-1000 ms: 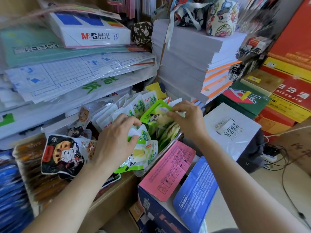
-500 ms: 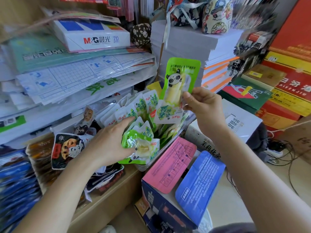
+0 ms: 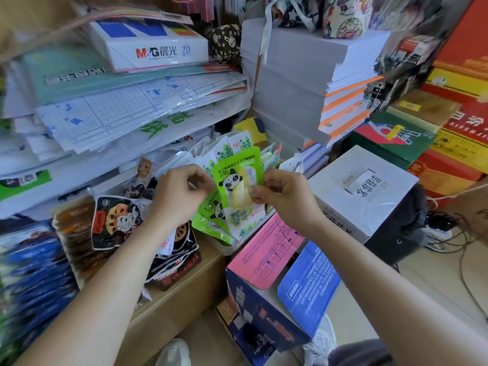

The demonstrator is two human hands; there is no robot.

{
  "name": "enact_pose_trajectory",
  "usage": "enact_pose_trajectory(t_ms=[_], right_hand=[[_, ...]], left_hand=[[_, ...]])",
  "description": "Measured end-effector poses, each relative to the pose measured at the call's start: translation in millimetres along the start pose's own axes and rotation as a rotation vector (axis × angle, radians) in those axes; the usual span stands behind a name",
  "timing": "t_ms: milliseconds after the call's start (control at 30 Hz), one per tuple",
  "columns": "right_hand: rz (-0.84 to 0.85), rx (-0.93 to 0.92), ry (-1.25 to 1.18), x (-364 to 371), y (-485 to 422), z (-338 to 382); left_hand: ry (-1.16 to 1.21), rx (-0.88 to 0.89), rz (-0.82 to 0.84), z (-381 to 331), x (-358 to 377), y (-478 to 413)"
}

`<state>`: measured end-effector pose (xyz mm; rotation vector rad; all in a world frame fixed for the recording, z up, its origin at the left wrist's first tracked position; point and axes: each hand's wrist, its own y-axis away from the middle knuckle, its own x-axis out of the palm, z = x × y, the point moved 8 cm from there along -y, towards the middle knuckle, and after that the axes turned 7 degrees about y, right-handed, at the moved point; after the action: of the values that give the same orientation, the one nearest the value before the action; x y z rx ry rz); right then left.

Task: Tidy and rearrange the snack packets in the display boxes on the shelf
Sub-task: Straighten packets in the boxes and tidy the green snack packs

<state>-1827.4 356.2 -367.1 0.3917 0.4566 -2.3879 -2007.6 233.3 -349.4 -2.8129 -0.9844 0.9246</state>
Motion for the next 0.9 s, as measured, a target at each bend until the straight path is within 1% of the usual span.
enact_pose_trajectory(t_ms=[100,167,200,233,300,333,433,467,500,533,600,633,667,700,733,767,867,900], right_hand=[[0.053,0.033,0.077,14,-4,-10],[0.097,0.044,0.131,24,-4,-18],[0.117,0.043,0.17,29,-4,-20],[0.134,0.042,0.214,33,-3,-20],[0.169,0.062,0.285,37,-2,-25],[0.191,0.074,0.308,38,-2,-27],[0.232,0.047,0.367,37,2,-20],[0.21,0.012,0.368,33,6,-12],[0.153,-0.016,0.349,25,10,-2],[0.062,-0.038,0.295,12,15,7],[-0.188,-0.071,0.145,-24,26,25],[-0.301,-0.085,0.109,-43,30,29],[-0.381,-0.087,0.121,-59,32,29],[-0.415,-0.085,0.156,-72,32,25],[-0.398,-0.071,0.216,-80,30,19],[-0.338,-0.056,0.293,-85,27,10],[-0.033,-0.021,0.491,-73,22,-15],[0.04,-0.03,0.534,-64,20,-22]], left_hand=[[0.246,-0.006,-0.072,-4,-14,3],[0.331,0.021,-0.001,-16,-12,9],[0.277,0.052,0.047,-21,-8,12],[0.162,0.091,0.072,-24,-6,15],[-0.07,0.151,0.055,-26,-3,18],[-0.131,0.165,0.038,-26,-2,17],[-0.204,0.168,0.032,-25,1,17],[-0.217,0.166,0.043,-24,2,17],[-0.227,0.161,0.061,-23,4,17],[-0.241,0.152,0.085,-21,7,17],[-0.268,0.13,0.118,-17,9,20],[-0.279,0.119,0.123,-16,9,20],[-0.294,0.109,0.127,-14,9,20],[-0.309,0.102,0.135,-13,9,20],[-0.323,0.097,0.144,-13,9,21],[-0.335,0.096,0.15,-12,9,22],[-0.388,0.104,0.136,-14,8,27],[-0.426,0.093,0.146,-13,9,30]])
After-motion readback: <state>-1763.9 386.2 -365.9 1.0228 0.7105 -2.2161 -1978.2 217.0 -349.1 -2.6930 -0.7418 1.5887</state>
